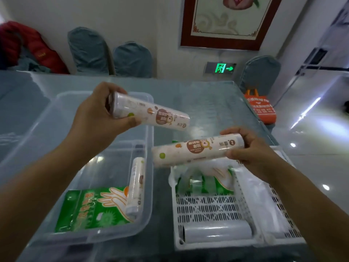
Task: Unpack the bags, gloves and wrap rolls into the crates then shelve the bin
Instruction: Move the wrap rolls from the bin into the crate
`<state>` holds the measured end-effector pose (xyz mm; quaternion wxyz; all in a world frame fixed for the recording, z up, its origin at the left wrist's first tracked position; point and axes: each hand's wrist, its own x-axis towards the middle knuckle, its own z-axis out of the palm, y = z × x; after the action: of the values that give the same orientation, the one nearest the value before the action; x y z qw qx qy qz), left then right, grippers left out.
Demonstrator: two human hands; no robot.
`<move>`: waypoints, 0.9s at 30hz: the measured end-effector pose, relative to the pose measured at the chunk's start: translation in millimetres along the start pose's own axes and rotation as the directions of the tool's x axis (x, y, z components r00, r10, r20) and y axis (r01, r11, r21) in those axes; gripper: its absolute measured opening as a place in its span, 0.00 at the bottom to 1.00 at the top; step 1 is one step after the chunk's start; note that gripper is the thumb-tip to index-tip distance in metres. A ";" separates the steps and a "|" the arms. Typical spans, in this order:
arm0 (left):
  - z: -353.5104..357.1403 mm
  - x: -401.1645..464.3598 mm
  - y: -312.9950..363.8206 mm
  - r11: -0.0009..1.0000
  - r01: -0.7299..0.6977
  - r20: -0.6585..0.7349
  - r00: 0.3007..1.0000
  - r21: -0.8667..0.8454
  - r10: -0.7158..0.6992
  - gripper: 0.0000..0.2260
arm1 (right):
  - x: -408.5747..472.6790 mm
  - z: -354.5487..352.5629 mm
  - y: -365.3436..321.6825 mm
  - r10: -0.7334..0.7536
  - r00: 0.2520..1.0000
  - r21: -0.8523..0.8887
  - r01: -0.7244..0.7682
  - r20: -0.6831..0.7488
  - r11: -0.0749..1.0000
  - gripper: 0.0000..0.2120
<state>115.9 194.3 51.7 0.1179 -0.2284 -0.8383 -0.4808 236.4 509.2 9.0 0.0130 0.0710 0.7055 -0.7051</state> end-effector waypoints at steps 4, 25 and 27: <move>51.5 -21.9 27.8 0.996 0.077 0.042 0.996 0.048 -0.079 0.23 | -18.5 -61.5 46.4 0.165 0.986 0.037 -0.165 0.011 0.986 0.22; 216.8 -136.7 -13.7 0.817 0.562 0.120 0.827 -0.128 -0.550 0.22 | -45.5 -81.5 180.0 -0.034 0.940 -0.883 0.331 0.340 0.331 0.18; 224.8 -140.6 -20.2 0.785 0.611 0.167 0.788 -0.103 -0.592 0.21 | -49.7 -82.5 182.3 -0.107 0.913 -0.883 0.407 0.393 0.234 0.19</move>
<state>232.8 340.9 -136.7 -0.1125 0.0130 -0.8338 -0.5403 313.9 586.5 -165.6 0.0244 -0.1585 0.9775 -0.1370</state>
